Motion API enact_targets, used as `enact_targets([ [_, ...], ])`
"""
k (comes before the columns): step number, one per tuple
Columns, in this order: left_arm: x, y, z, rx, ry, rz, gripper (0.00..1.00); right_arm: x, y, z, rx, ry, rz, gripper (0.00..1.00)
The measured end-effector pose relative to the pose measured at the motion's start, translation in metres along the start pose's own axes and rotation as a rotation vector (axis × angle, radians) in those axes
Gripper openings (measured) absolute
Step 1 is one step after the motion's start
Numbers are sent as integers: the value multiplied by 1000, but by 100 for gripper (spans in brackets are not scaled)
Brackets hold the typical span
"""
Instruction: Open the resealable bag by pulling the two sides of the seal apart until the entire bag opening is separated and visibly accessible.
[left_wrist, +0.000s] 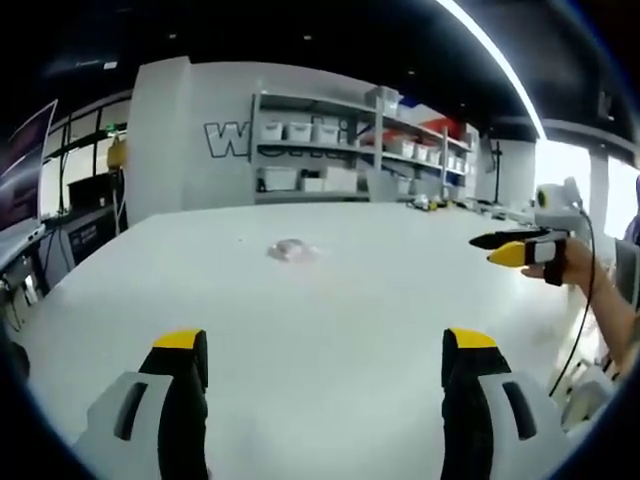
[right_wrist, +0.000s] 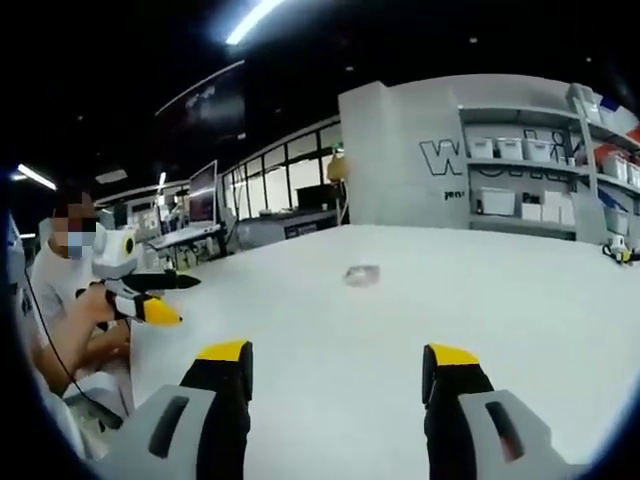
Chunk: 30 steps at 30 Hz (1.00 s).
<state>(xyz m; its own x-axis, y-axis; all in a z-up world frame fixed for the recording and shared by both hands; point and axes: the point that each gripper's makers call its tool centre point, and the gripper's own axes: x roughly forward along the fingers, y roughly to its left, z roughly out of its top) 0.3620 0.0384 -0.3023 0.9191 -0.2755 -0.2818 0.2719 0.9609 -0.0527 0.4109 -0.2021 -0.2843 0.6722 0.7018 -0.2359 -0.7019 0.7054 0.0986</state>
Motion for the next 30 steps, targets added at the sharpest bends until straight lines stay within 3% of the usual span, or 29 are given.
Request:
enact_targets([
  [30, -5, -1, -1, -1, -2, 7, 96, 6, 13, -5, 40, -18, 21, 68],
])
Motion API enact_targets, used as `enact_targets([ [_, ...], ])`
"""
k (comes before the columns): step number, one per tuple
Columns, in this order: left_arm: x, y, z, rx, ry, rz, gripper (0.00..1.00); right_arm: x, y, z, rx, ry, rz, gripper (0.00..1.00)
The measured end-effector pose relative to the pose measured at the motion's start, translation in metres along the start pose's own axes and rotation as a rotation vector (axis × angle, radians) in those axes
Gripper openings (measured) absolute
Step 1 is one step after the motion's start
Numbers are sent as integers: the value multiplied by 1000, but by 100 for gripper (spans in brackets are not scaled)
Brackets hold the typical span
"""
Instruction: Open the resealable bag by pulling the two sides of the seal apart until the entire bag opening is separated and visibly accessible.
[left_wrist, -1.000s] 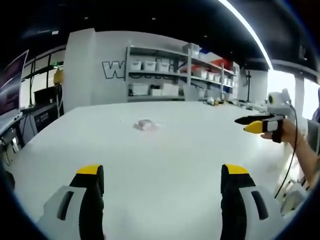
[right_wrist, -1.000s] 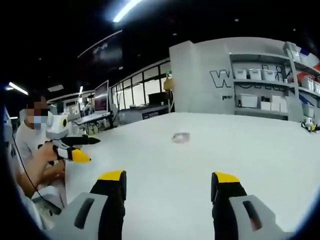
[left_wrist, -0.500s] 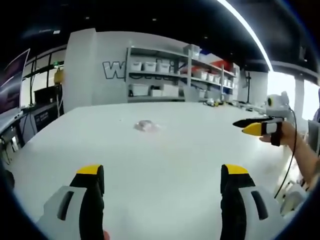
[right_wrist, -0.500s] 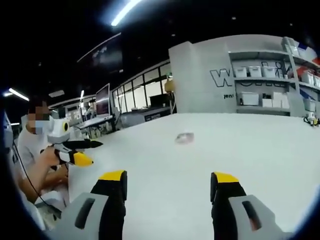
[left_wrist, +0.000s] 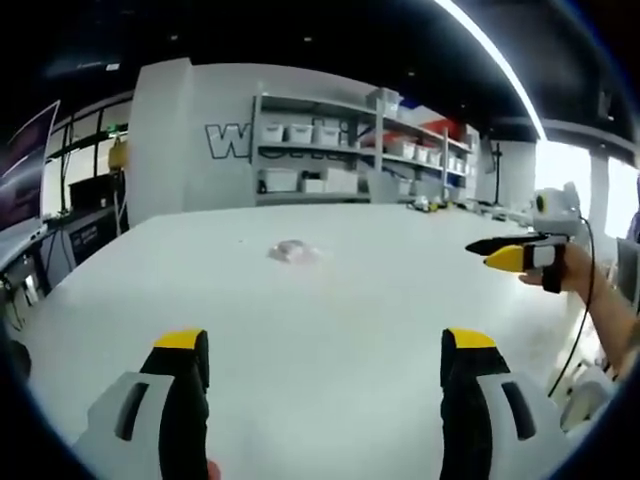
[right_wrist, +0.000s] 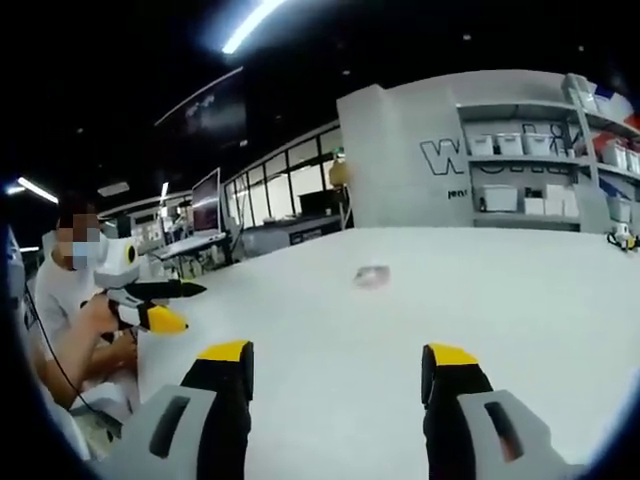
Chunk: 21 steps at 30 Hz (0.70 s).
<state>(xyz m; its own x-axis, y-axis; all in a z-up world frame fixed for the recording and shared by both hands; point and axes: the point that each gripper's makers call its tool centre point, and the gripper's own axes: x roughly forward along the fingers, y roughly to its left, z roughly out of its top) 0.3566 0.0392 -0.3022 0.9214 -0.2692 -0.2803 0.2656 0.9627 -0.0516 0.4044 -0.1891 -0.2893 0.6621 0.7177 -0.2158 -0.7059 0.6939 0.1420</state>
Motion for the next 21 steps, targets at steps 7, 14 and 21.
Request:
enact_targets([
  [7, -2, 1, -1, -7, 0, 4, 96, 3, 3, -2, 14, -2, 6, 68],
  [14, -1, 0, -4, -11, 3, 1, 96, 6, 5, -6, 31, -2, 8, 68],
  [21, 4, -1, -8, -10, 17, -1, 96, 3, 5, -13, 47, -10, 2, 68],
])
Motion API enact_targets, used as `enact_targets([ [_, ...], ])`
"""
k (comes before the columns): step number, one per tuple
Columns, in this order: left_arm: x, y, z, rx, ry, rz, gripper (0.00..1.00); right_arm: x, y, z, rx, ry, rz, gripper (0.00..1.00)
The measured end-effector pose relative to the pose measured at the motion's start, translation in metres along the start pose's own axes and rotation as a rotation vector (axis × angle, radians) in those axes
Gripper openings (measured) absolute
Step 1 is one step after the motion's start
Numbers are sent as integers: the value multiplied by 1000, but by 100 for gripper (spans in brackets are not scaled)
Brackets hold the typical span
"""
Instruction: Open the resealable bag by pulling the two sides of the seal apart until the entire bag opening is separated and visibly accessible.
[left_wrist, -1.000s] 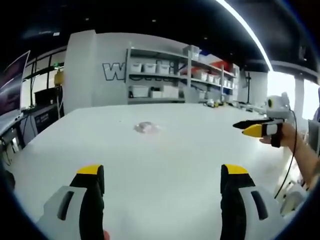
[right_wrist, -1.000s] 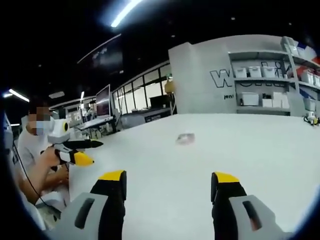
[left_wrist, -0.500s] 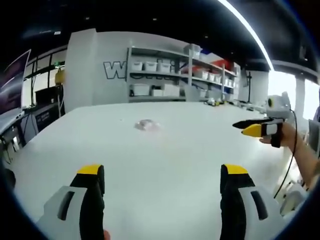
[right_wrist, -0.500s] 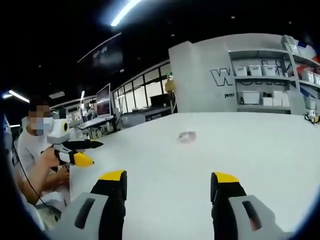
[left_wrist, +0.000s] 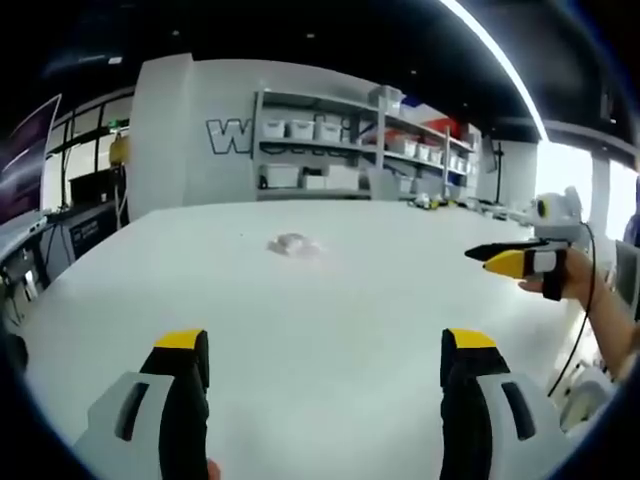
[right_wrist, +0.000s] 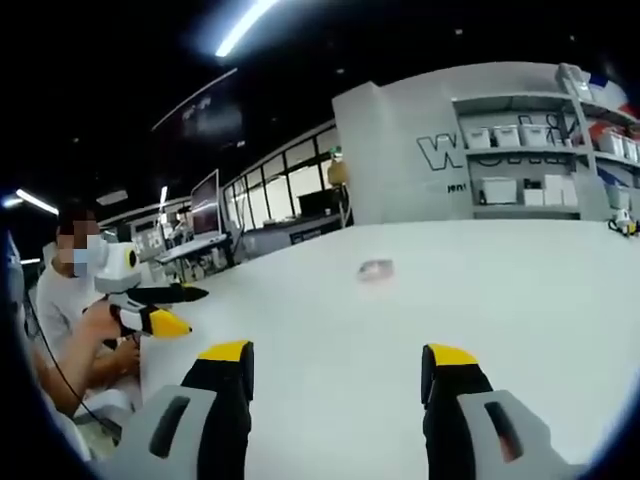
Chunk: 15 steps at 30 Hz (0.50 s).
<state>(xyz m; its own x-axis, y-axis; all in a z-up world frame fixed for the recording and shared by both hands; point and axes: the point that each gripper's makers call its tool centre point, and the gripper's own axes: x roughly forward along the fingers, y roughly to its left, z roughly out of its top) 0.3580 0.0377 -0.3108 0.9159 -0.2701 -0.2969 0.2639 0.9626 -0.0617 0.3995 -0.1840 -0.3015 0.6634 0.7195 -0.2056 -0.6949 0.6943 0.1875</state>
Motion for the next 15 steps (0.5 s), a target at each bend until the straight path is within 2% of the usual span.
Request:
enact_targets([
  [4, 5, -3, -1, 9, 16, -5, 96, 0, -2, -4, 13, -1, -2, 68],
  [10, 6, -7, 3, 11, 1, -12, 96, 3, -3, -3, 5, 11, -2, 68],
  [15, 4, -8, 1, 16, 10, -14, 96, 2, -1, 1, 29, -20, 10, 68],
])
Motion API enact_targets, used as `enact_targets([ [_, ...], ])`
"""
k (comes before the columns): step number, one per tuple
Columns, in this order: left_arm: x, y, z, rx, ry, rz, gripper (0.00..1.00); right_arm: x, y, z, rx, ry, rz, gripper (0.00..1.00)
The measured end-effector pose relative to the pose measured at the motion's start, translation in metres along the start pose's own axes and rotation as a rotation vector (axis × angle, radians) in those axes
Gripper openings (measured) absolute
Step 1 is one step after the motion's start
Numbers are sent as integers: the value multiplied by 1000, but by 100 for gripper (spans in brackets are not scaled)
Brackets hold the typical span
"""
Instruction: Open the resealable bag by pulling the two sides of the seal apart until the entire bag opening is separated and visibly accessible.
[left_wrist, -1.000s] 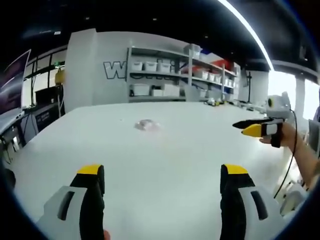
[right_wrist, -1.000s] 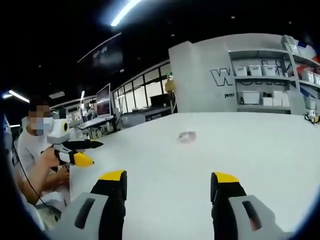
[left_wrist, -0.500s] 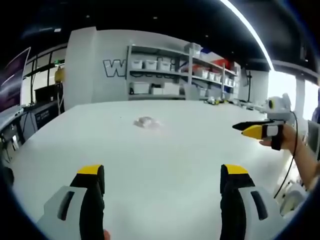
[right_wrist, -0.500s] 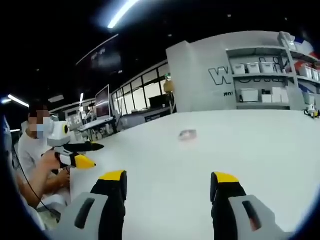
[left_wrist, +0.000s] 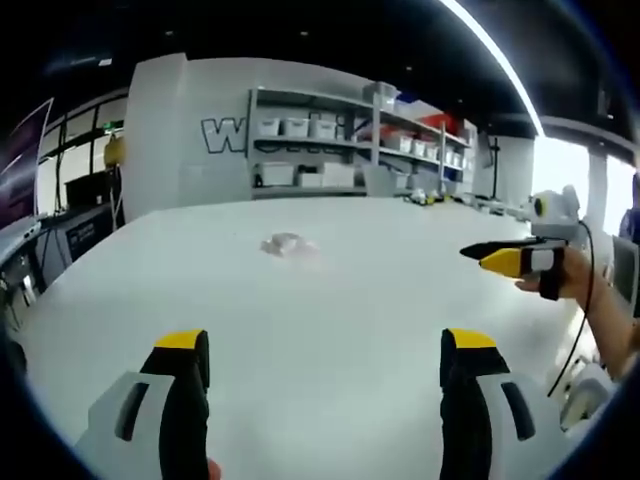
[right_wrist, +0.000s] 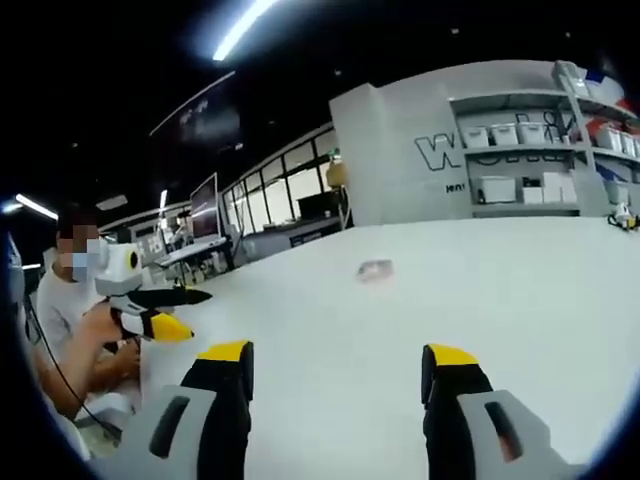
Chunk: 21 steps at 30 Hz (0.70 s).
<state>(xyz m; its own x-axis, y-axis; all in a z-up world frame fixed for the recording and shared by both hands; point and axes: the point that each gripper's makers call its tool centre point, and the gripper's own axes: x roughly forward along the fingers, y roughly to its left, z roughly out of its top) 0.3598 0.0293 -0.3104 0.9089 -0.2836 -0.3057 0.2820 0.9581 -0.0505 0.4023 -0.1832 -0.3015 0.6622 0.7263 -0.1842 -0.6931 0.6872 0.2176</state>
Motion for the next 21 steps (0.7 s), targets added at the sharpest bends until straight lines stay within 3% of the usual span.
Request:
enact_targets([
  [6, -3, 3, 2, -3, -6, 10, 95, 1, -2, -5, 10, 17, -4, 68],
  [21, -4, 3, 3, -2, -9, 9, 95, 10, -5, 4, -26, 24, -15, 67],
])
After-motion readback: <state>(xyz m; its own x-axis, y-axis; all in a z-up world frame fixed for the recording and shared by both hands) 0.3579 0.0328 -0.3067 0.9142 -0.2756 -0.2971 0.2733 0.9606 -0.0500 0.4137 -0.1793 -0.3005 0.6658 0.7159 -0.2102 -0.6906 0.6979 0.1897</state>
